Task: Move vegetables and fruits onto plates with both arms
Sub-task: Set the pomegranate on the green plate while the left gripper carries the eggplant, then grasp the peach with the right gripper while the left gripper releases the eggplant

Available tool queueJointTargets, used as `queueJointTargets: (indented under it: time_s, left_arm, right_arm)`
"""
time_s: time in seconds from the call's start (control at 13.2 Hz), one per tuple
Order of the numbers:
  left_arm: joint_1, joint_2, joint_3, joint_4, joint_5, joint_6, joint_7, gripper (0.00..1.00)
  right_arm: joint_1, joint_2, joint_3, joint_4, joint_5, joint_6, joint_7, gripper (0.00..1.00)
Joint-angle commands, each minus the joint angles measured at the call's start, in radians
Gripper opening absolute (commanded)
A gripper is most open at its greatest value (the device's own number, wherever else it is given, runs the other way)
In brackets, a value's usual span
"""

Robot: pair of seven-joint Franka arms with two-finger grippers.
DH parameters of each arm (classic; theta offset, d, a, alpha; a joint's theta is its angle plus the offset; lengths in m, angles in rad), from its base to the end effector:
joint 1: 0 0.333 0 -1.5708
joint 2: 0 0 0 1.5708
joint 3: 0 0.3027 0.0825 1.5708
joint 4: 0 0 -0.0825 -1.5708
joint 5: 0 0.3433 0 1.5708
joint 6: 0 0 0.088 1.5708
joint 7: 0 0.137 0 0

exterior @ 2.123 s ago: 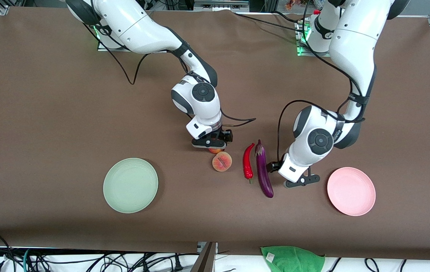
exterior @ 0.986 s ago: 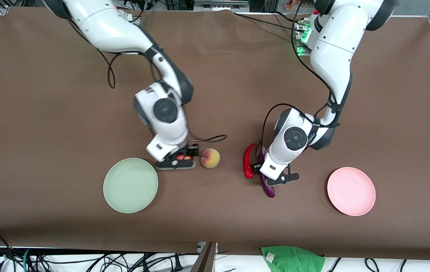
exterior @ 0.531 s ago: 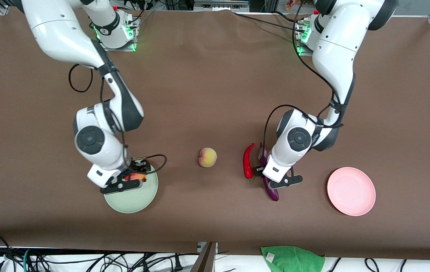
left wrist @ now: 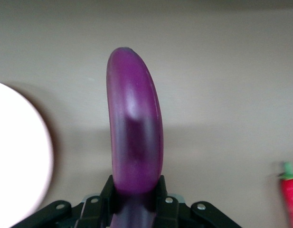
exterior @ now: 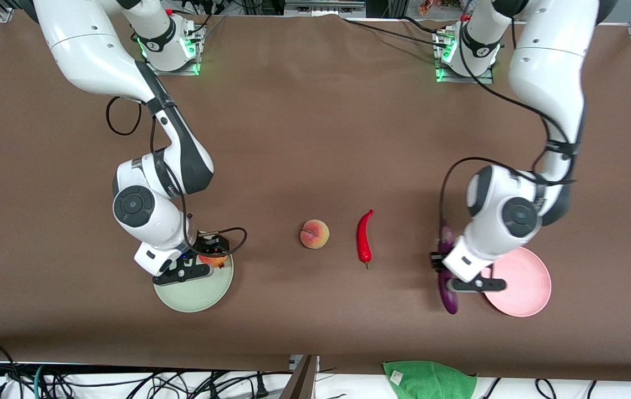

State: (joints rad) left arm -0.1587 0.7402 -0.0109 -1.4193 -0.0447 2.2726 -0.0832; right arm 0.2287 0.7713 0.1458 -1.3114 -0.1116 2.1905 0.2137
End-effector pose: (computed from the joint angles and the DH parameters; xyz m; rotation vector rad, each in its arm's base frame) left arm 0.6892 -0.1188 0.2527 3.0792 -0.0866 0.1646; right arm 0.6735 0.2327 0.2733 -3.0873 -0.2689 -0.1701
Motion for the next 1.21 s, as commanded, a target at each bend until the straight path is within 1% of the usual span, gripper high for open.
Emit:
queueJointTargets:
  time_s: [0.0,0.15,0.23,0.3,0.45,0.53,0.61,0.76,0.83,0.91,0.99,1.06,1.14]
  left_arm:
    - [0.115,-0.024,-0.011,-0.020,0.005,-0.038,0.240,0.00]
    - [0.175,-0.007,-0.009,-0.020,0.006,-0.031,0.398,0.00]
    - [0.206,0.013,-0.009,-0.015,0.003,-0.024,0.461,0.00]
    - [0.225,0.022,-0.009,-0.015,0.003,-0.004,0.499,0.00]
    - [0.228,0.030,-0.009,-0.020,0.000,0.011,0.505,0.00]
    - [0.229,0.047,-0.009,-0.020,-0.001,0.015,0.505,0.00]
    - [0.235,0.060,-0.009,-0.020,-0.001,0.025,0.505,0.00]
    - [0.242,0.074,-0.009,-0.024,-0.001,0.059,0.505,0.00]
    - [0.243,0.082,-0.009,-0.023,-0.001,0.059,0.505,0.00]
    - [0.243,0.083,-0.009,-0.021,-0.001,0.059,0.505,0.13]
    - [0.243,0.085,-0.009,-0.020,-0.001,0.059,0.496,0.40]
    - [0.242,0.084,-0.009,-0.018,-0.001,0.059,0.491,0.64]
    - [0.242,0.082,-0.011,-0.015,-0.001,0.056,0.488,0.69]
  right_arm:
    - [0.055,-0.015,0.026,-0.003,0.010,-0.014,0.172,1.00]
    - [0.136,0.000,0.028,0.020,0.009,0.004,0.382,1.00]
    - [0.183,0.025,0.026,0.047,0.006,0.024,0.473,1.00]
    - [0.225,0.052,0.023,0.075,0.004,0.050,0.548,1.00]
    - [0.282,0.115,0.020,0.130,0.000,0.133,0.659,1.00]
    - [0.317,0.135,0.009,0.141,-0.005,0.185,0.708,1.00]
    - [0.358,0.155,-0.029,0.149,-0.013,0.227,0.748,1.00]
    - [0.449,0.195,-0.119,0.152,-0.013,0.248,0.774,1.00]
    - [0.486,0.212,-0.155,0.150,-0.013,0.273,0.800,1.00]
    - [0.503,0.226,-0.169,0.152,-0.013,0.291,0.820,1.00]
    - [0.506,0.233,-0.170,0.150,-0.013,0.298,0.826,1.00]
    - [0.506,0.236,-0.169,0.150,-0.013,0.308,0.828,1.00]
    - [0.508,0.241,-0.169,0.150,-0.013,0.310,0.828,1.00]
